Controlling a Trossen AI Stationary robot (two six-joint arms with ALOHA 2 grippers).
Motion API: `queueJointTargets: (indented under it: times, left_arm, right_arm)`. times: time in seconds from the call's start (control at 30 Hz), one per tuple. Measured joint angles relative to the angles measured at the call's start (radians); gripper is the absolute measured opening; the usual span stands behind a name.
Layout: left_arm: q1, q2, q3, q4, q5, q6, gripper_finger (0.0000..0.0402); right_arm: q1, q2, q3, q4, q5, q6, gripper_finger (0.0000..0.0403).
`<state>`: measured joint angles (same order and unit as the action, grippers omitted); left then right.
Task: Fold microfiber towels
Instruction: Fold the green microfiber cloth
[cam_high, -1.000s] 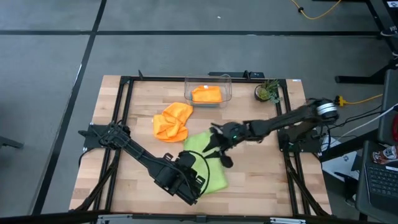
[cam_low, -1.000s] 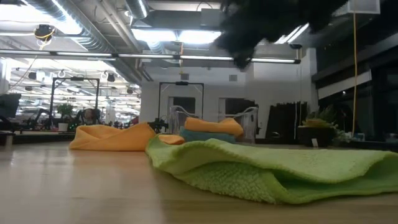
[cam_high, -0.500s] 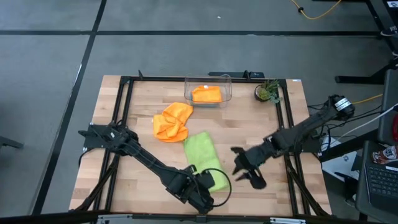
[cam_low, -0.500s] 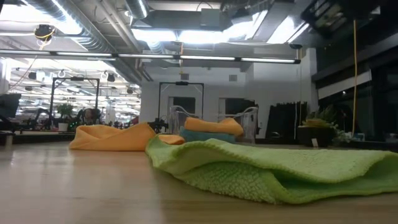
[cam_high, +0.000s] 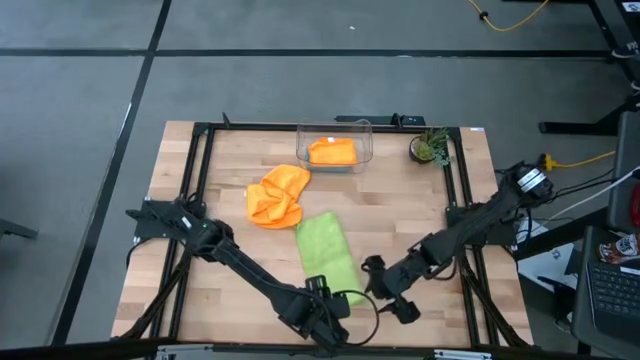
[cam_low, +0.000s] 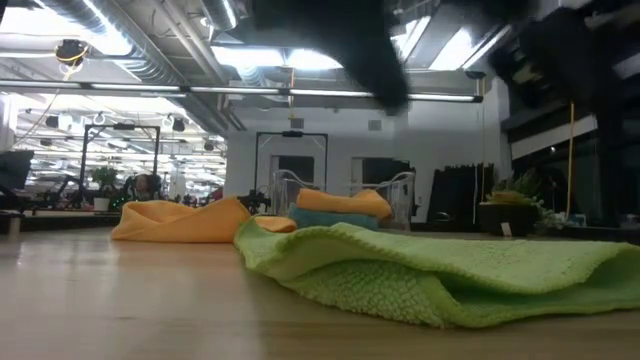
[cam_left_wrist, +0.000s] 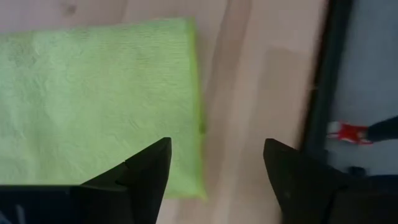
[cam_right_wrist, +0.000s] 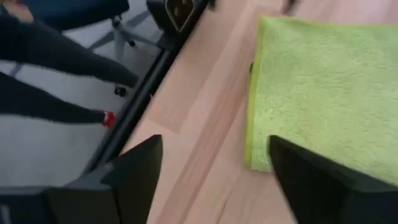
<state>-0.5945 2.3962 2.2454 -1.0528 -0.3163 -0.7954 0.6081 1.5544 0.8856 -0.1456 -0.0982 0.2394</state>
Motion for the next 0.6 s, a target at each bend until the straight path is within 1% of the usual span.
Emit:
queueJointTargets:
  times: [0.1,0.23,0.3,0.43,0.5,0.6]
  left_arm:
    - [-0.004,0.040,-0.001,0.017,-0.018,0.048,0.0248]
    - [-0.014,0.082,-0.001,-0.002,-0.020,0.053,0.0250]
    - [-0.018,0.096,-0.001,-0.020,-0.021,0.040,0.0249]
    - [-0.015,0.099,-0.001,-0.019,-0.026,0.039,0.0248]
    - [-0.015,0.098,-0.001,-0.022,-0.058,0.039,0.0250]
    - [-0.012,0.098,-0.001,-0.017,-0.099,0.043,0.0250]
  right_arm:
    - [0.004,0.054,0.000,0.055,0.014,-0.038,0.0305]
    - [0.004,0.121,0.001,0.066,0.033,-0.041,0.0301]
    - [0.004,0.150,0.001,0.074,0.058,-0.042,0.0297]
    - [0.004,0.192,0.001,0.097,0.140,-0.064,0.0293]
    - [0.004,0.202,0.000,0.100,0.167,-0.067,0.0292]
    - [0.004,0.216,0.000,0.104,0.169,-0.069,0.0292]
